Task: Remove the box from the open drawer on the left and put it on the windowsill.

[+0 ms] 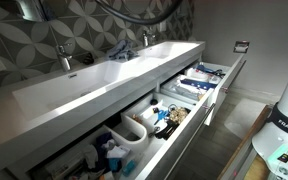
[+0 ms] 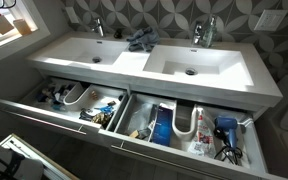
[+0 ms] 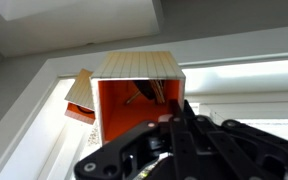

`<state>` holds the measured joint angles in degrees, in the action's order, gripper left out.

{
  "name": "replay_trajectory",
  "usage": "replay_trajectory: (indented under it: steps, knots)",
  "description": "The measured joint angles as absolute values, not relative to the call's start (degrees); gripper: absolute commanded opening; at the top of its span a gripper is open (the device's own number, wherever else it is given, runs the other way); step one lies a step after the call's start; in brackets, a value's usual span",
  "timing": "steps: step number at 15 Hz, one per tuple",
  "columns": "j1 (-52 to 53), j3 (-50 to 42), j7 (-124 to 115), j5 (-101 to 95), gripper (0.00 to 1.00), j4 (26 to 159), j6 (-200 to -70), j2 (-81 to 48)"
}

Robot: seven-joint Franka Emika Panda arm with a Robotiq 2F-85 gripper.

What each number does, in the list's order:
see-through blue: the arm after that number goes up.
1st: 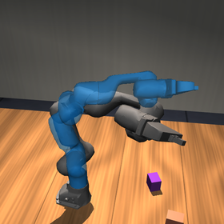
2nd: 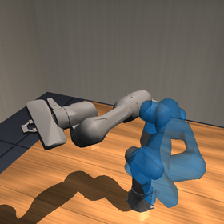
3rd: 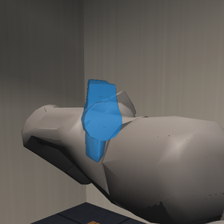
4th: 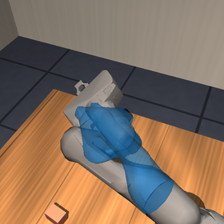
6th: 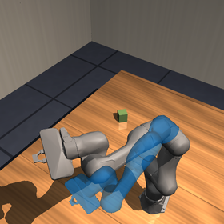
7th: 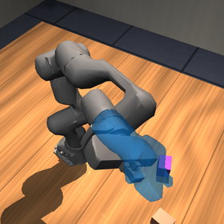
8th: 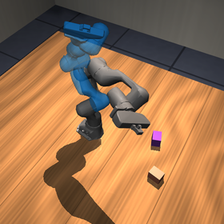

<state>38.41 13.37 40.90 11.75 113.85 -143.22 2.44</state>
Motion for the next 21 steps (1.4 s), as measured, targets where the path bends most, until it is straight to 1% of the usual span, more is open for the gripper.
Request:
replay_trajectory:
  steps: [2, 3, 4, 9, 15, 21]
  knots:
    - [38.31, 13.38, 40.92, 11.75, 0.03, 113.44, -143.16, 2.1]
    - [38.3, 13.38, 40.93, 11.75, 0.01, 113.4, -143.14, 2.11]
    - [38.3, 13.4, 40.93, 11.75, 0.01, 113.37, -143.14, 2.12]
    - [35.13, 16.98, 40.45, 11.08, 0.01, 111.45, -140.9, 0.4]
    - [32.81, 20.99, 37.47, 5.35, 0.01, 100.46, -132.23, -7.55]
    - [33.9, 23.84, 32.55, -2.74, 0.01, 88.55, -124.38, -17.43]
